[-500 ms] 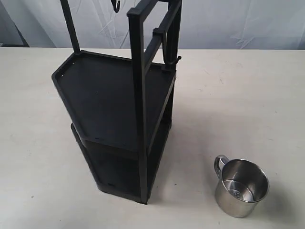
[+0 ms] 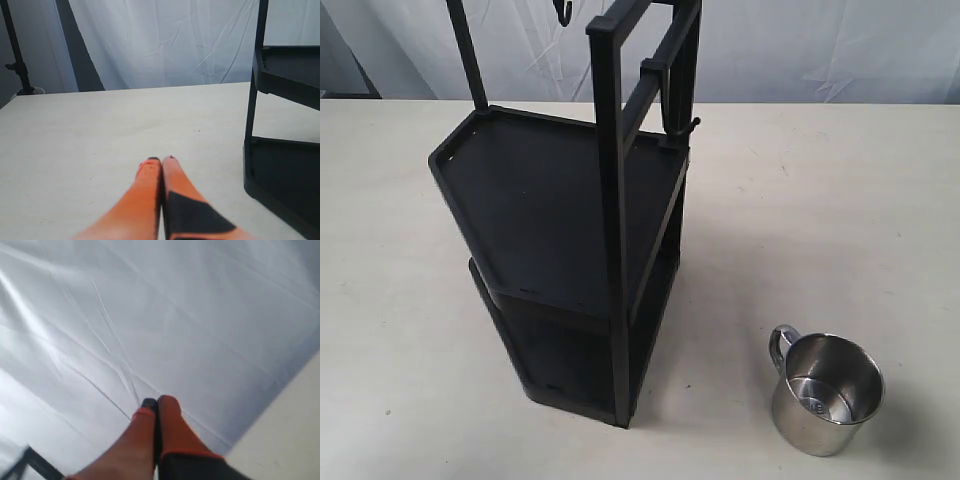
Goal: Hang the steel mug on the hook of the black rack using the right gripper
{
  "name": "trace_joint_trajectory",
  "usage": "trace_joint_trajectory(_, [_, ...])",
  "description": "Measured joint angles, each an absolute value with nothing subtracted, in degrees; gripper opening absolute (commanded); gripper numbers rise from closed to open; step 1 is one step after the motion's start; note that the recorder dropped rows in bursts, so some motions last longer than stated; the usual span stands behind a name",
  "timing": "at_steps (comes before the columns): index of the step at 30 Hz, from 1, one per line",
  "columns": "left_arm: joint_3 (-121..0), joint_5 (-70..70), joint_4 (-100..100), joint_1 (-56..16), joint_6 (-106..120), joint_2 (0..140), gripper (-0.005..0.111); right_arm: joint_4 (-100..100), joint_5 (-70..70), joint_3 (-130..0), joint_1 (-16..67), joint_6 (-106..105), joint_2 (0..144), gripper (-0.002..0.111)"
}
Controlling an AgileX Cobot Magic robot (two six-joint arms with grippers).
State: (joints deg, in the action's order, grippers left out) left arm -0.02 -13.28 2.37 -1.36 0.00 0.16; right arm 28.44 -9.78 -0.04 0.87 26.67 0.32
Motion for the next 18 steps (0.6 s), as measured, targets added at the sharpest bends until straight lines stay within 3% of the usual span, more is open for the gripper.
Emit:
trace_joint_trajectory(4, [0.0, -13.3, 2.4, -1.4, 0.0, 0.2, 0.002, 34.1, -11.3, -1.9, 0.9, 28.1, 0.2, -0.001])
trace_joint_trajectory(7, [0.0, -13.3, 2.4, -1.4, 0.0, 0.2, 0.002, 30.8, -6.1, -10.4, 0.9, 22.8, 3.1, -0.001])
trace_joint_trajectory(12, [0.0, -13.3, 2.4, -1.4, 0.0, 0.2, 0.002, 11.3, 17.4, -37.1, 0.9, 9.0, 23.1, -0.001])
trace_joint_trajectory(14, [0.0, -13.3, 2.4, -1.4, 0.0, 0.2, 0.002, 2.5, 34.3, -48.4, 0.9, 8.3, 33.7, -0.001])
trace_joint_trajectory(18, [0.0, -13.3, 2.4, -1.4, 0.0, 0.2, 0.002, -3.2, 55.2, -58.6, 0.9, 7.9, 48.5, -0.001])
